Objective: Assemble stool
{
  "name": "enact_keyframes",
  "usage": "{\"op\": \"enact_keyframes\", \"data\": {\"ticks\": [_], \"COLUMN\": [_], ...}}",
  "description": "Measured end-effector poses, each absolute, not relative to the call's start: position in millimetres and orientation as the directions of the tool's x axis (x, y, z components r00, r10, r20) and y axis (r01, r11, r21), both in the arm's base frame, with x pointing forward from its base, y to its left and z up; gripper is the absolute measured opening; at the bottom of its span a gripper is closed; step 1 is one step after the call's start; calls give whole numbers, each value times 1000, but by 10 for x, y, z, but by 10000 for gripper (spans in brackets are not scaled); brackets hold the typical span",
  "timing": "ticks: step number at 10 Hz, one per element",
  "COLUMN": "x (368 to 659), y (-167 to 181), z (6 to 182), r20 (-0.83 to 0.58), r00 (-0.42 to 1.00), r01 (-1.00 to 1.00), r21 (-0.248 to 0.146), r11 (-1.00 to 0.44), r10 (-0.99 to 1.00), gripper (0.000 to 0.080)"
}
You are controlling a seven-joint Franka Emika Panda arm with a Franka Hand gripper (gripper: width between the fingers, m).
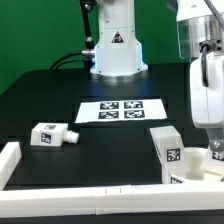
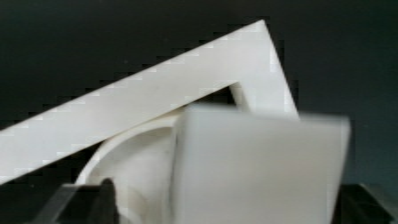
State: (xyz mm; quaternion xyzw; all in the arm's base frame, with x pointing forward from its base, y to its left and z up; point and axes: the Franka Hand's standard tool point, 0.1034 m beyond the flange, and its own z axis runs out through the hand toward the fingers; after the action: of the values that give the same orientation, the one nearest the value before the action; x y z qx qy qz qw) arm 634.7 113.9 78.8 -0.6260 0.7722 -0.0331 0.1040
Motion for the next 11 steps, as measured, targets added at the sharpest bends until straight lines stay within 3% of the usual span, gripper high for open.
{"op": "enact_keyframes", "data": {"ticks": [2,4,6,8,11], "x": [6396,6394,6398,6452,6472], "y": [1140,1128,1129,1169,1204], "z": [930,893,901,992,1018], "r20": [-74,-47,6,87,149], "r00": [142,227,436,738,868], "r01": [-971,-954,-879,-648,-453], "r21": [-203,-211,-213,-186,-153], "r11": [-124,-213,-427,-738,-878], "r10": [-987,-973,-900,-669,-474], "gripper": [644,648,649,649,649]}}
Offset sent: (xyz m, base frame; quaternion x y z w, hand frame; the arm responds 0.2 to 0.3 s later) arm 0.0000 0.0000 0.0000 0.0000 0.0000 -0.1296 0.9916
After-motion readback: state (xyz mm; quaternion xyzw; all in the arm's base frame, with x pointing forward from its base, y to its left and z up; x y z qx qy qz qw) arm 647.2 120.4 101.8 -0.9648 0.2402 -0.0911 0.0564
